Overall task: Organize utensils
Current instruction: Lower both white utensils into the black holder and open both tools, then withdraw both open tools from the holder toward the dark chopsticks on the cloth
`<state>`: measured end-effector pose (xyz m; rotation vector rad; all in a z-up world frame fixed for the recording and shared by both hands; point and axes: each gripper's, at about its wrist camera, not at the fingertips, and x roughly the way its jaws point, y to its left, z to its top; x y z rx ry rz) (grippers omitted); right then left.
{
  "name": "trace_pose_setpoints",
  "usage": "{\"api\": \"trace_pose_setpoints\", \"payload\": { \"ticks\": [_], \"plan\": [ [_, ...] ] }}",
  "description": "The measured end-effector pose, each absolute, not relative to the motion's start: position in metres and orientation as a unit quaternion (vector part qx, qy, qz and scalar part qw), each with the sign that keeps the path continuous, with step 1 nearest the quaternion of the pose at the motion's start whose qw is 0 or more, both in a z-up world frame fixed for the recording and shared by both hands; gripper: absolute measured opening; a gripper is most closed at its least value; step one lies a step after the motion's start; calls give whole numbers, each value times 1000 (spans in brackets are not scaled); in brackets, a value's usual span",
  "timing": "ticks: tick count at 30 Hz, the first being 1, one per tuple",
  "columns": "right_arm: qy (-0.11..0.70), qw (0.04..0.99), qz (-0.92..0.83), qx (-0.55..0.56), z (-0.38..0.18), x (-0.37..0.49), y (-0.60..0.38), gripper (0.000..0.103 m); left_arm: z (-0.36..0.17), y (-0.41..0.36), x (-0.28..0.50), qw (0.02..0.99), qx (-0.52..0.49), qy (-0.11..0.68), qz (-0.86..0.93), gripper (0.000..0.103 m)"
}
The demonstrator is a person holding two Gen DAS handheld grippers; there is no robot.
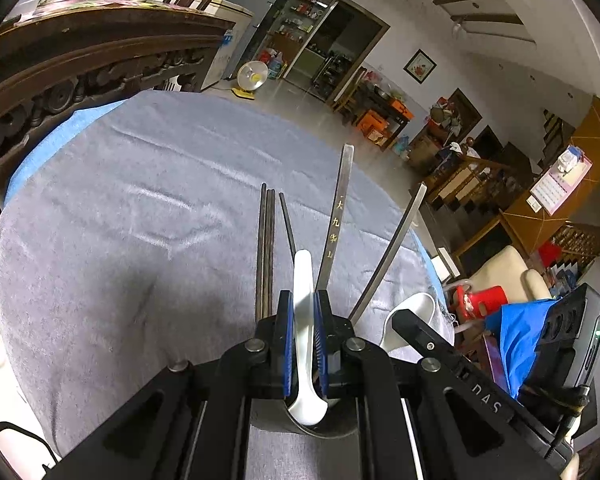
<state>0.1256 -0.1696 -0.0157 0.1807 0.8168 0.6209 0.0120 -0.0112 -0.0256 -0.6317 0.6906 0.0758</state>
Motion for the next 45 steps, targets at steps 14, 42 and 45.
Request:
{"api": "trace_pose_setpoints", "payload": {
  "ticks": [14,42,45],
  "plan": [
    [395,863,301,92,-14,120,-176,11,-29,-11,9,885,-312,345,40,12],
    [410,856,269,164,-13,143,-225,58,-33,70,-4,851,-390,324,137,63],
    [440,845,252,170,-33,157,-235,58,-48,88,1,830,-403,350,162,63]
  ]
}}
